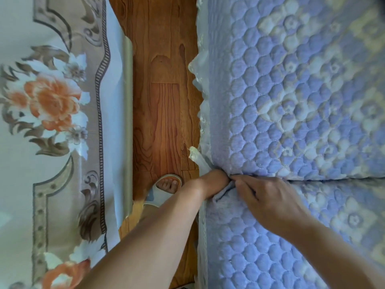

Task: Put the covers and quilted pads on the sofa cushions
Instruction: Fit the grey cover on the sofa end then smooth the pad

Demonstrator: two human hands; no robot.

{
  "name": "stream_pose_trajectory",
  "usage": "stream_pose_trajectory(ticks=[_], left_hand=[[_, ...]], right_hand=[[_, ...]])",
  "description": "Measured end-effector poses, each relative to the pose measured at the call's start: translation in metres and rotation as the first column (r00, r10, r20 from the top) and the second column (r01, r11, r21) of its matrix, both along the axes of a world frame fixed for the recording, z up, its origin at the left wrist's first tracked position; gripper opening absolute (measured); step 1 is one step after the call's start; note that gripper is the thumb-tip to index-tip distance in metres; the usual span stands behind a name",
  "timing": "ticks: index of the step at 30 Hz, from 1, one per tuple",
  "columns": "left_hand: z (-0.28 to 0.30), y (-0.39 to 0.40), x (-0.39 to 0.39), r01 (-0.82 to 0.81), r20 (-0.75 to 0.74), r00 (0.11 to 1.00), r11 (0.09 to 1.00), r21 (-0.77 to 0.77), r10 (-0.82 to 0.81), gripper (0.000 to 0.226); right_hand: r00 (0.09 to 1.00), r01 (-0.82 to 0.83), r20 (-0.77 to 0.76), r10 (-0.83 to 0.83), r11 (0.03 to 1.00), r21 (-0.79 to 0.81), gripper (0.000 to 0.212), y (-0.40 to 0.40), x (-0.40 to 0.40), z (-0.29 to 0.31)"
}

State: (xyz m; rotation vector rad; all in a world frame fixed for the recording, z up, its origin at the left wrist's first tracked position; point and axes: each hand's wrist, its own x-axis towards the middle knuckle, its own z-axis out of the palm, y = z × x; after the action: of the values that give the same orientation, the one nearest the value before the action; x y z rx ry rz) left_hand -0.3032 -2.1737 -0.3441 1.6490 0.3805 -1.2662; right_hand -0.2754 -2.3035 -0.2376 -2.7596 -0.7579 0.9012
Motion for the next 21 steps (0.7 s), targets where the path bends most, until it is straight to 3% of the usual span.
stream_pose_trajectory(ticks=[2, 3, 4, 6, 8, 12, 15, 18, 21], left_hand=[[0.007, 0.004, -0.003, 0.028, 0.044, 0.999, 0.999, -0.034, -0.026, 0.040], [0.012, 0.005, -0.003, -0.025, -0.022, 0.999, 0.998, -0.062, 0.023, 0.041], [0.018, 0.008, -0.003, -0.035, 0.020, 0.999, 0.997, -0.072, 0.036, 0.043], [0.014, 0.013, 0.000, 0.002, 0.074, 0.997, 0.993, -0.120, 0.007, 0.046], [0.008, 0.016, 0.006, 0.066, 0.132, 0.990, 0.978, -0.197, -0.040, 0.054], [-0.011, 0.007, 0.003, 0.164, 0.095, 0.984, 0.975, -0.147, -0.151, 0.053], [-0.012, 0.009, 0.006, -0.027, 0.059, 0.997, 0.981, -0.194, 0.039, 0.043], [-0.022, 0.010, -0.002, -0.188, 0.058, 0.977, 0.961, -0.203, 0.203, 0.034], [-0.039, 0.017, -0.014, -0.562, -0.240, 0.826, 0.773, -0.293, 0.510, 0.037]], right_hand=[[0.983, -0.043, -0.185, 0.023, 0.993, -0.109, 0.049, 0.005, 0.007, -0.008], [0.971, -0.088, -0.230, 0.061, 0.990, -0.113, 0.051, 0.006, 0.011, -0.007], [0.966, -0.167, -0.207, 0.156, 0.985, -0.037, 0.051, 0.003, 0.013, -0.011], [0.923, -0.313, -0.278, 0.267, 0.940, -0.136, 0.049, 0.004, 0.007, -0.011], [0.911, -0.334, -0.317, 0.265, 0.925, -0.184, 0.044, -0.003, 0.000, -0.009], [0.888, -0.413, -0.313, 0.337, 0.885, -0.217, 0.032, -0.009, -0.002, -0.006], [0.900, -0.349, -0.335, 0.280, 0.922, -0.166, 0.035, -0.005, -0.005, -0.010], [0.934, -0.330, -0.196, 0.299, 0.932, -0.152, 0.046, -0.008, -0.005, -0.032], [0.956, -0.249, -0.220, 0.194, 0.932, -0.265, 0.039, -0.005, -0.009, -0.034]])
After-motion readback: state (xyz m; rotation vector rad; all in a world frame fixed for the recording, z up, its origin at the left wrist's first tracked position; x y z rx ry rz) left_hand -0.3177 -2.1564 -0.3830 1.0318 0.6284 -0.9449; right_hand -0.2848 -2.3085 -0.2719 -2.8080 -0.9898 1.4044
